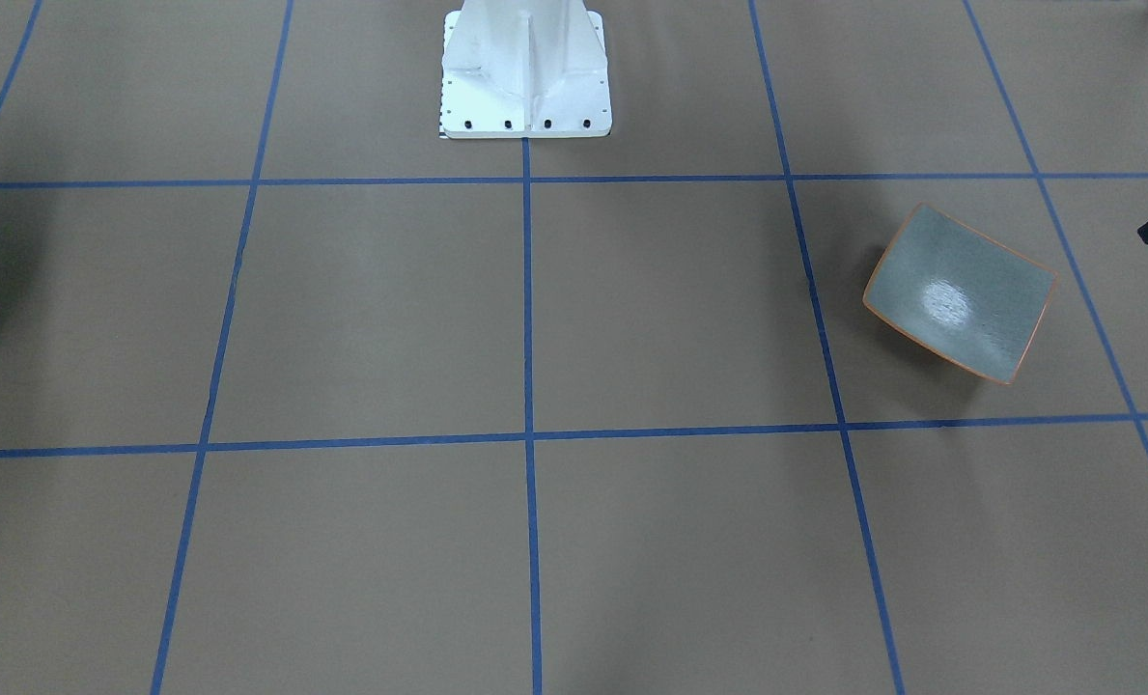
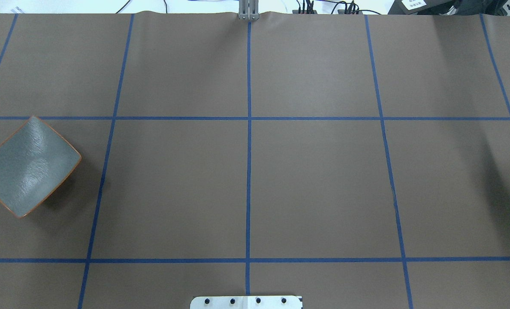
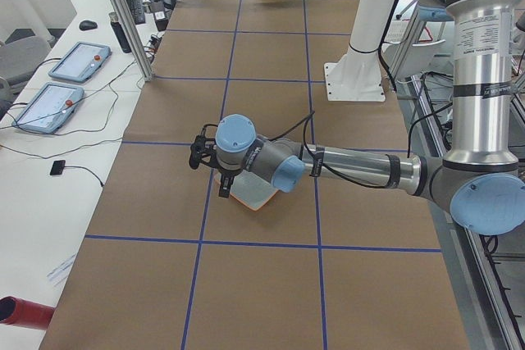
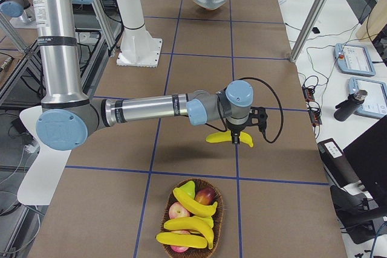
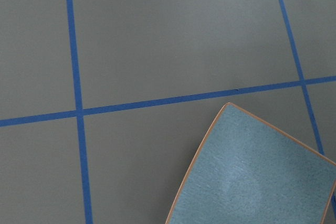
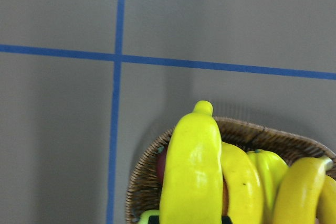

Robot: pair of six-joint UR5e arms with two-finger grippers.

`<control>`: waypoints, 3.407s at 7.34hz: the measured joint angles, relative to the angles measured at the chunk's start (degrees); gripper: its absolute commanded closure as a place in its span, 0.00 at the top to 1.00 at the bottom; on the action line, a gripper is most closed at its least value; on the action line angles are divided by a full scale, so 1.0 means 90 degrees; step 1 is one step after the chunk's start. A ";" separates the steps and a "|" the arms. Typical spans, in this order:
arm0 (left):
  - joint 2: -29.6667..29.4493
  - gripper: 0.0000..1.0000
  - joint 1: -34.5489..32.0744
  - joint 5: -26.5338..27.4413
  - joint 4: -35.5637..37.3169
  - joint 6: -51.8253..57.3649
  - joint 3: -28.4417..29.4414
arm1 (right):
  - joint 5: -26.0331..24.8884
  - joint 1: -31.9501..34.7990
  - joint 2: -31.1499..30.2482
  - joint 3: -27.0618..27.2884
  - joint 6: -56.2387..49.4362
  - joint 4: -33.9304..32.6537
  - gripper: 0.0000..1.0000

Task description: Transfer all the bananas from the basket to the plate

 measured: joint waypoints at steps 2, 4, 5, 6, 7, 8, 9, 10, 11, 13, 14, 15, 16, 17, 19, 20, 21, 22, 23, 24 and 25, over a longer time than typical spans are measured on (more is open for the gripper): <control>-0.0321 1.00 0.0379 0.0006 -0.0018 -0.0762 0.0017 | -0.0281 -0.0940 0.0410 0.0006 0.2468 0.1418 0.00; -0.0689 1.00 0.0591 -0.0008 -0.0027 -0.1342 0.0005 | -0.0481 -0.1626 0.0829 0.0141 0.3997 0.2171 0.00; -0.0943 1.00 0.0779 -0.0017 -0.0042 -0.1786 -0.0024 | -0.0552 -0.1942 0.1066 0.0197 0.4558 0.2443 0.00; -0.1224 1.00 0.1061 -0.0022 -0.0160 -0.2388 -0.0052 | -0.0724 -0.2294 0.1328 0.0223 0.5055 0.2706 0.00; -0.1473 1.00 0.1357 -0.0021 -0.0453 -0.3126 -0.0044 | -0.1104 -0.2692 0.1534 0.0232 0.5519 0.3085 0.00; -0.1680 1.00 0.1622 -0.0018 -0.0778 -0.3788 -0.0014 | -0.1611 -0.3104 0.1643 0.0224 0.5942 0.3599 0.00; -0.1870 1.00 0.1836 -0.0016 -0.0981 -0.4195 0.0008 | -0.2124 -0.3510 0.1708 0.0220 0.6418 0.4160 0.00; -0.2071 1.00 0.2039 -0.0011 -0.1107 -0.4370 0.0022 | -0.2632 -0.3866 0.1762 0.0217 0.6805 0.4661 0.00; -0.2285 1.00 0.2292 -0.0003 -0.1211 -0.4447 0.0035 | -0.3092 -0.4169 0.1815 0.0213 0.7089 0.5110 0.00; -0.2648 1.00 0.2688 0.0004 -0.1470 -0.4787 0.0012 | -0.3484 -0.4457 0.1954 0.0198 0.7746 0.5809 0.00; -0.2831 1.00 0.2839 0.0009 -0.1840 -0.5324 0.0008 | -0.3532 -0.4521 0.1995 0.0187 0.8001 0.6131 0.00; -0.2989 1.00 0.3021 0.0025 -0.2391 -0.5971 0.0003 | -0.3550 -0.4581 0.2028 0.0175 0.8220 0.6465 0.00; -0.3181 1.00 0.3205 0.0042 -0.2859 -0.6534 -0.0003 | -0.3556 -0.4672 0.2045 0.0164 0.8410 0.6845 0.00; -0.3386 1.00 0.3356 0.0049 -0.3119 -0.6915 -0.0010 | -0.3558 -0.4789 0.2053 0.0158 0.8537 0.7231 0.00; -0.3647 1.00 0.3608 0.0060 -0.3465 -0.7184 -0.0005 | -0.3561 -0.4992 0.2062 0.0139 0.8861 0.8042 0.00; -0.3710 1.00 0.3666 0.0075 -0.3612 -0.7276 -0.0002 | -0.3592 -0.5034 0.2079 0.0132 0.9070 0.8378 0.00; -0.3745 1.00 0.3729 0.0169 -0.3933 -0.7575 0.0000 | -0.3676 -0.5072 0.2134 0.0127 0.9200 0.8595 0.00; -0.3762 1.00 0.3871 0.0416 -0.4436 -0.8081 0.0000 | -0.3806 -0.5138 0.2198 0.0121 0.9261 0.8784 0.00; -0.3775 1.00 0.4105 0.0799 -0.5017 -0.8644 0.0001 | -0.3971 -0.5235 0.2247 0.0117 0.9310 0.8999 0.00; -0.3797 1.00 0.4331 0.1136 -0.5509 -0.9129 -0.0001 | -0.4116 -0.5318 0.2309 0.0111 0.9412 0.9209 0.00; -0.3821 1.00 0.4484 0.1343 -0.5864 -0.9504 -0.0003 | -0.4206 -0.5360 0.2360 0.0107 0.9580 0.9427 0.00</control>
